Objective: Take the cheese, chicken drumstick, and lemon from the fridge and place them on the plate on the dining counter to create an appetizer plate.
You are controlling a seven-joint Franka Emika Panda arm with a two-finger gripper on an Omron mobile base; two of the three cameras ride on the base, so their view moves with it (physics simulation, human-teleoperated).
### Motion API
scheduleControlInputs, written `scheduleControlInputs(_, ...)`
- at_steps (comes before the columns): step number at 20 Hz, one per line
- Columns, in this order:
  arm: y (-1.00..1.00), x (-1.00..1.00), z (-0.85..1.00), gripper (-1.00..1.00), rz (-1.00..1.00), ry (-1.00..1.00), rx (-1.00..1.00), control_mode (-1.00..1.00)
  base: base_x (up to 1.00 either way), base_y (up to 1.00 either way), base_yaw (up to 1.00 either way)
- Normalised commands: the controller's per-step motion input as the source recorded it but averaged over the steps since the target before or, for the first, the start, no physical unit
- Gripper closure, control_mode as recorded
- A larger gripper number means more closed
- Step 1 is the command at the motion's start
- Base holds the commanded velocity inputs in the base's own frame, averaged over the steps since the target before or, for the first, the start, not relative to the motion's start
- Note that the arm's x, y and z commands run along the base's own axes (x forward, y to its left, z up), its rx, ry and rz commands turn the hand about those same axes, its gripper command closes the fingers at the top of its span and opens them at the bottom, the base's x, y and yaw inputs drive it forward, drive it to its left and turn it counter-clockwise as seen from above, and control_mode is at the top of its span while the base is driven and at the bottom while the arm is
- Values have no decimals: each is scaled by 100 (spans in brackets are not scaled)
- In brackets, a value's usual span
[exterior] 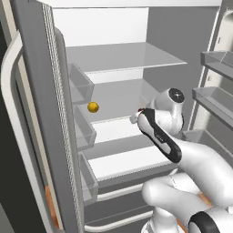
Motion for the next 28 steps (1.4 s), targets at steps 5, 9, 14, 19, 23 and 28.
scheduleControlInputs(5,4,-84,62,100,13,-2,0,-100,0,0,0)
scheduleControlInputs(9,0,-84,33,100,6,-5,0,-100,0,0,0)
scheduleControlInputs(14,0,-43,10,100,0,-2,0,-100,0,0,0)
scheduleControlInputs(19,0,0,0,100,0,0,0,100,-3,0,0)
scheduleControlInputs(23,0,0,0,100,0,0,0,100,-49,0,0)
scheduleControlInputs(28,0,0,0,100,0,0,0,100,-78,6,0)
